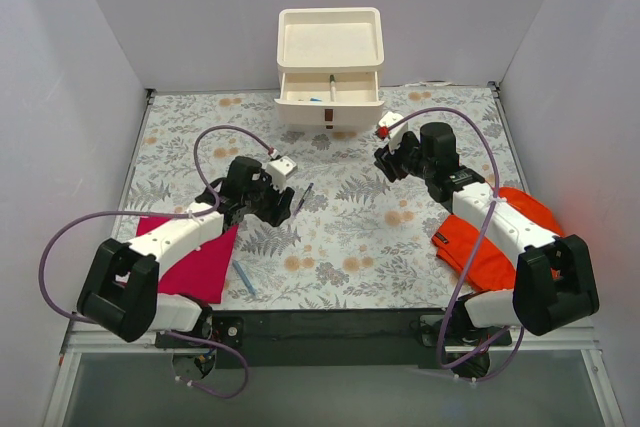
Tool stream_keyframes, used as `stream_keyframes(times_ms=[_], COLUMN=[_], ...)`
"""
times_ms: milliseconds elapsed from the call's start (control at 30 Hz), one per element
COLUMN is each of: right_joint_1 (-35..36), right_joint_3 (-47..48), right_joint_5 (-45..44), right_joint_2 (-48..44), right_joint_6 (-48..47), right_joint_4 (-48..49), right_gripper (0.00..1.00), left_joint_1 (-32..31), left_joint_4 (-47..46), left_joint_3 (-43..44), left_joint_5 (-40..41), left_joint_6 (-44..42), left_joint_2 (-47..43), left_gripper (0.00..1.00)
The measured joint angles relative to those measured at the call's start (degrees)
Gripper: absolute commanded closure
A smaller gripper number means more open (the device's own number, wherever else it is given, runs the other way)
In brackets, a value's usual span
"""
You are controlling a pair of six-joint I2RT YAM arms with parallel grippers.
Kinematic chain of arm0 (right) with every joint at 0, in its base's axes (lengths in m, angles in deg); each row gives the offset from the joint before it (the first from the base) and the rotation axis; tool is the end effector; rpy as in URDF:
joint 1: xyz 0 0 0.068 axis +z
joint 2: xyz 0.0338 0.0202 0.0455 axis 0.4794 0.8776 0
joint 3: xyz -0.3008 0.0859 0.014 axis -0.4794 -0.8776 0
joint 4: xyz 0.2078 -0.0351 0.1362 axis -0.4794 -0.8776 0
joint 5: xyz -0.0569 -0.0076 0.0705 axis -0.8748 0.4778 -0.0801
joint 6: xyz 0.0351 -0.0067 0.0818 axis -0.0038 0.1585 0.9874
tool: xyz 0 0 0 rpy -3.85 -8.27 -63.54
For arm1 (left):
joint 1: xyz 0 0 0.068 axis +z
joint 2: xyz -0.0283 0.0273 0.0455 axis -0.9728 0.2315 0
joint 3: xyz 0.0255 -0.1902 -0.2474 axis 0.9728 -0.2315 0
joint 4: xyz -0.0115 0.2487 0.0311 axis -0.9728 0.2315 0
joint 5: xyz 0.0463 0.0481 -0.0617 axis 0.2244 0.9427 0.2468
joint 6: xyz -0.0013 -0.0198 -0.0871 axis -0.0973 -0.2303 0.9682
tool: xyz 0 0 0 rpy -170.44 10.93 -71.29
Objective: Sort the stationery into containers
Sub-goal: Pick up the pen from the center of the board.
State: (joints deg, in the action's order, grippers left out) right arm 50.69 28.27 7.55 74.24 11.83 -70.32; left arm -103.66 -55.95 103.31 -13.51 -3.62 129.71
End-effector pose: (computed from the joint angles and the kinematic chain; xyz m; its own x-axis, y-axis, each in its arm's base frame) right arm 0.2951 0.1424 0.3068 -0.0842 -0.4409 -0.8936 -0.6779 0.6826 -0.2729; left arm 0.2364 -0.1453 0.2222 -0.8512 -0.0701 -0.5202 0.2357 0.8344 -0.4981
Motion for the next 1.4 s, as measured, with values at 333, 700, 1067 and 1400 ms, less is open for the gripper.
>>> stream_keyframes(times_ms=[333,700,1067,1400], right_joint_1=[-0.72,-1.84,-2.86,-4.09], right_joint_3=[0.00,-0.02,-0.02,-0.02], right_joint_5=[-0.20,-0.13,-0.15,-0.33], right_joint_2=[0.02,0.76,1.66,2.91], right_joint_6=[0.24,0.28,0.28,0.22], right_joint_4=[-0.04,-0.02,0.00,0.11], right_gripper=[0.44,0.44,0.44,0.44], left_joint_1=[-1.51,-3.23,-3.93,-3.80], left_joint_4=[-4.04,-7.30,-9.66,-0.17], left_joint_3=[2.27,3.56,3.96,11.34], left_joint_5=[1.95,4.96,6.62,-1.62], left_joint_6=[2.82,3.06,-1.09,-13.49], left_joint_2=[10.14,14.97,17.90,-0.37], left_gripper=[0.54,0.65,1.00,1.00])
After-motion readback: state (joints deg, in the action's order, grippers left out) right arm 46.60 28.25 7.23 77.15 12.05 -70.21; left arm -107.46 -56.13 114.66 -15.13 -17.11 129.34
